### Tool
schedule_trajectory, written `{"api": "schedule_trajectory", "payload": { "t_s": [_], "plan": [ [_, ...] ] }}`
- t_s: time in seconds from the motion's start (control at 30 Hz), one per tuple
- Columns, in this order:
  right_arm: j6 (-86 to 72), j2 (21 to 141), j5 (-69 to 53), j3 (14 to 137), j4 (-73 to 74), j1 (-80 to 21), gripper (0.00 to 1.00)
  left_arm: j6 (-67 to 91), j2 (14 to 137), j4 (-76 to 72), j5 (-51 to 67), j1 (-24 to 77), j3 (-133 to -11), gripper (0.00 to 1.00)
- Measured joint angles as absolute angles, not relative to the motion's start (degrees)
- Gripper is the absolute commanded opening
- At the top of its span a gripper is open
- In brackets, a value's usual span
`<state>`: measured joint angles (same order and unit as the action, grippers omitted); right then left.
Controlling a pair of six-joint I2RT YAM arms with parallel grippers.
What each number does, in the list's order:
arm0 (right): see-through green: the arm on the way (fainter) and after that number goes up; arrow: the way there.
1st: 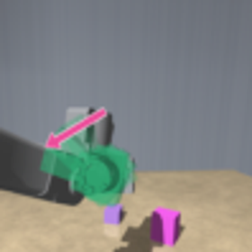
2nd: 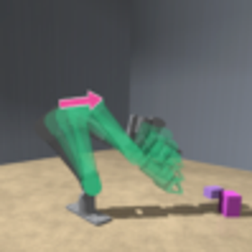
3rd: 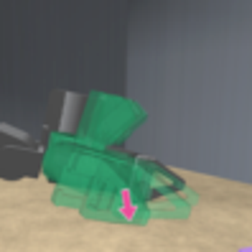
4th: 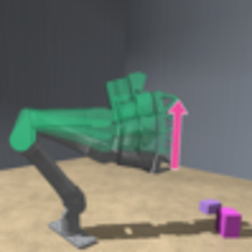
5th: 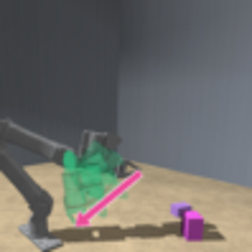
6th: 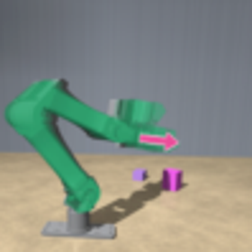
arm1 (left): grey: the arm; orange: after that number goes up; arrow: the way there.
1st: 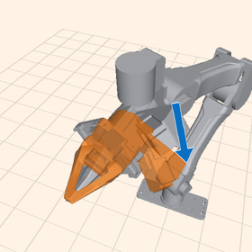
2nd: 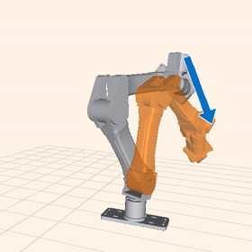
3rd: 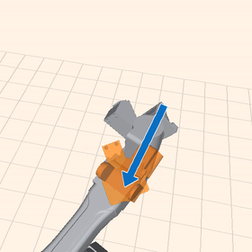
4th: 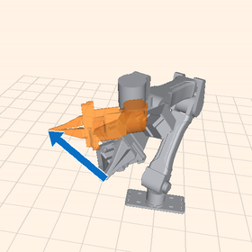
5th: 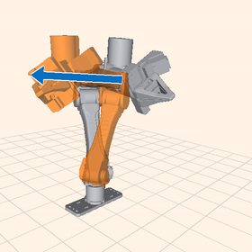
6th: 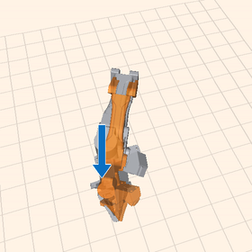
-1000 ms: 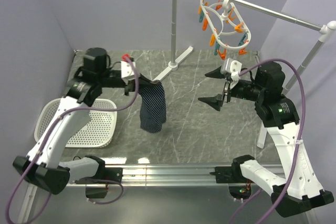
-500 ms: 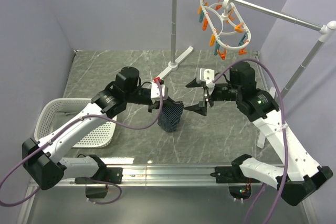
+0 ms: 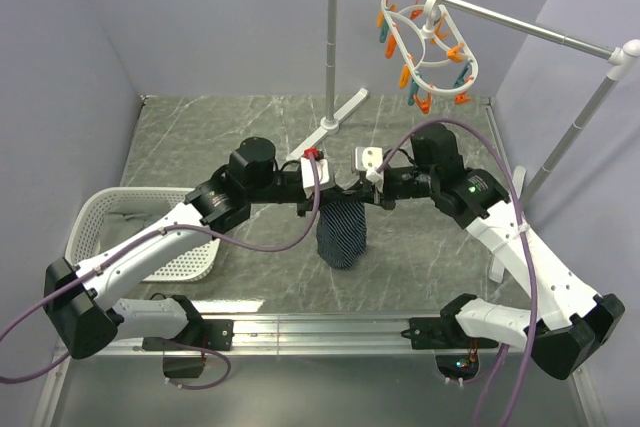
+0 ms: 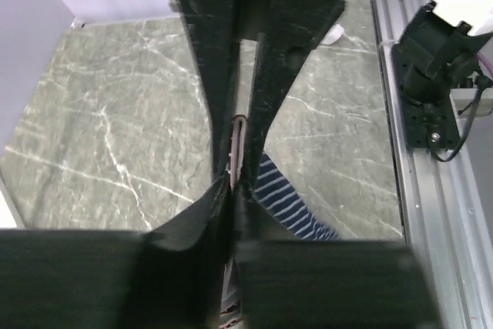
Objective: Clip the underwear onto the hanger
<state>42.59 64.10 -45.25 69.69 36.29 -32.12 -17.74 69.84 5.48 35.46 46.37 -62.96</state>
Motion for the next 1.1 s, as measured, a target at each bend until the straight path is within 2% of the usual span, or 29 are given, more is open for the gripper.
{"api": "schedule_trajectory", "payload": {
  "t_s": [0.07,0.17,0.27,0.37,0.43,0.47,0.7,1.0,1.1],
  "plan": [
    [43.6,63.9,-44.9,69.4,36.9,-32.1,0.0,-17.0,69.8,5.4,34.0,46.6,-62.7,0.4],
    [47.0,62.4,-43.2,66.8,37.7,-32.3,0.0,-15.1,68.0,4.8,33.2,45.6,-61.0,0.6],
    [51.4,59.7,-41.6,62.4,37.2,-32.3,0.0,-14.4,62.7,4.9,36.2,41.6,-56.8,0.66],
    [56.0,57.1,-40.7,59.5,37.7,-32.3,0.0,-16.3,58.3,6.6,39.6,35.7,-55.1,0.78],
    [59.1,56.3,-40.5,59.5,37.8,-32.3,0.0,-18.5,56.7,8.1,42.4,31.7,-55.0,0.78],
    [60.2,56.0,-40.5,59.5,37.7,-32.3,0.0,-19.6,56.5,9.0,43.6,30.5,-55.0,0.83],
    [70.5,53.1,-42.1,59.3,37.7,-32.4,0.0,-36.1,61.0,18.5,50.5,29.0,-54.8,0.78],
    [81.2,50.8,-43.6,56.8,37.6,-34.8,0.0,-55.6,62.5,16.8,50.9,33.1,-51.2,0.67],
    [82.5,51.0,-43.6,56.8,37.3,-35.5,0.0,-60.7,63.4,16.6,50.7,34.6,-51.0,0.6]
  ]
}}
